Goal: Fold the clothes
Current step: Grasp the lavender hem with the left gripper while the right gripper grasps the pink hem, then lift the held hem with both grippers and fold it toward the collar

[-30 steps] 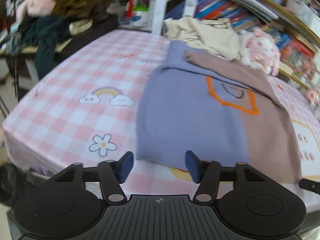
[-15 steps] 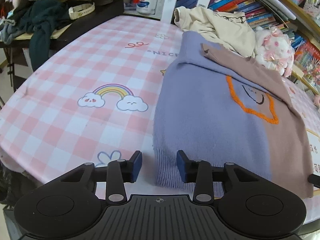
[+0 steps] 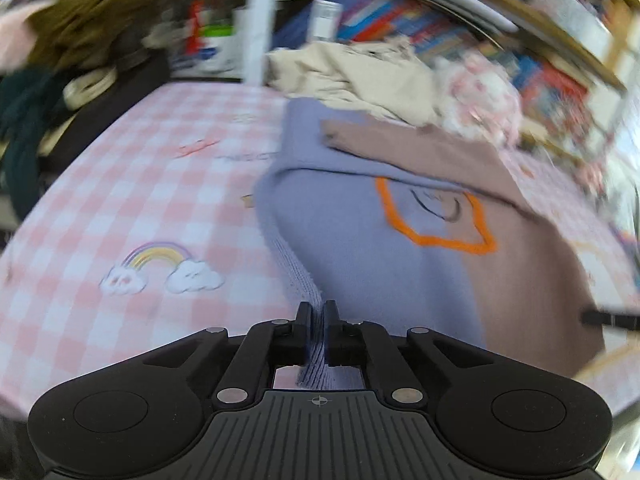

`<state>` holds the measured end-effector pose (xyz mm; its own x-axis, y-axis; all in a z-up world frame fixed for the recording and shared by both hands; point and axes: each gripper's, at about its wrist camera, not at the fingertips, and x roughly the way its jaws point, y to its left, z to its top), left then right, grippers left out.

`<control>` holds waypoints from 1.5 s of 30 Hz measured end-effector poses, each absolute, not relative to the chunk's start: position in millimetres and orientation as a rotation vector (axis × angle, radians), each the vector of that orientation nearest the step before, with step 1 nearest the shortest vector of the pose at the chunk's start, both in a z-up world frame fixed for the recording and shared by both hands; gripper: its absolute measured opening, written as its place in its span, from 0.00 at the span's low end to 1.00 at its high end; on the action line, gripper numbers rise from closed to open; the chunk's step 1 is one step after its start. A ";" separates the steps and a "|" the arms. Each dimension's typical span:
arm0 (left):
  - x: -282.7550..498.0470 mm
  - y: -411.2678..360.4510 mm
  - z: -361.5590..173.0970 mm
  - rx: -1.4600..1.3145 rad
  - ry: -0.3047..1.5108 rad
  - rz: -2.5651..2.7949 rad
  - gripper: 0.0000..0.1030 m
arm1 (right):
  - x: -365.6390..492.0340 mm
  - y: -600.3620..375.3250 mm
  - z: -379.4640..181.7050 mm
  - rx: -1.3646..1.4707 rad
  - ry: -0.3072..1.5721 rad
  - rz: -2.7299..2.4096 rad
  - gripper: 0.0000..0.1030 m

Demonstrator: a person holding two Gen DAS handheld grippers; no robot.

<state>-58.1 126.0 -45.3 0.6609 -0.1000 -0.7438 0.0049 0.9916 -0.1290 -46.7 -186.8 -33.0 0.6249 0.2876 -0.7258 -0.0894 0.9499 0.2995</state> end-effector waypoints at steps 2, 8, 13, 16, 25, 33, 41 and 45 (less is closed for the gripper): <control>-54.8 125.0 -51.5 -0.108 0.884 -0.052 0.12 | -40.9 -186.3 -36.2 0.283 0.895 0.218 0.12; -54.0 142.1 -57.6 -0.199 0.928 -0.056 0.24 | -40.8 -192.7 -50.4 0.315 0.960 0.190 0.35; -49.6 160.7 -65.2 -0.327 0.962 -0.049 0.24 | -37.4 -203.1 -59.4 0.369 0.972 0.166 0.35; -42.4 168.7 -68.6 -0.387 0.969 -0.049 0.24 | -21.2 -211.8 -59.0 0.388 0.949 0.155 0.39; -19.3 176.8 -71.3 -0.424 0.956 -0.051 0.26 | 52.3 -242.3 -63.2 0.534 0.955 0.151 0.41; -27.1 178.3 -72.0 -0.438 0.957 -0.074 0.26 | 7.6 -235.9 -66.5 0.509 1.105 0.287 0.23; -34.7 179.9 -72.8 -0.471 0.988 -0.090 0.26 | -36.4 -228.5 -65.7 0.412 1.065 0.202 0.08; -37.9 178.8 -73.7 -0.488 0.993 -0.091 0.26 | -40.6 -223.4 -66.4 0.360 1.042 0.188 0.08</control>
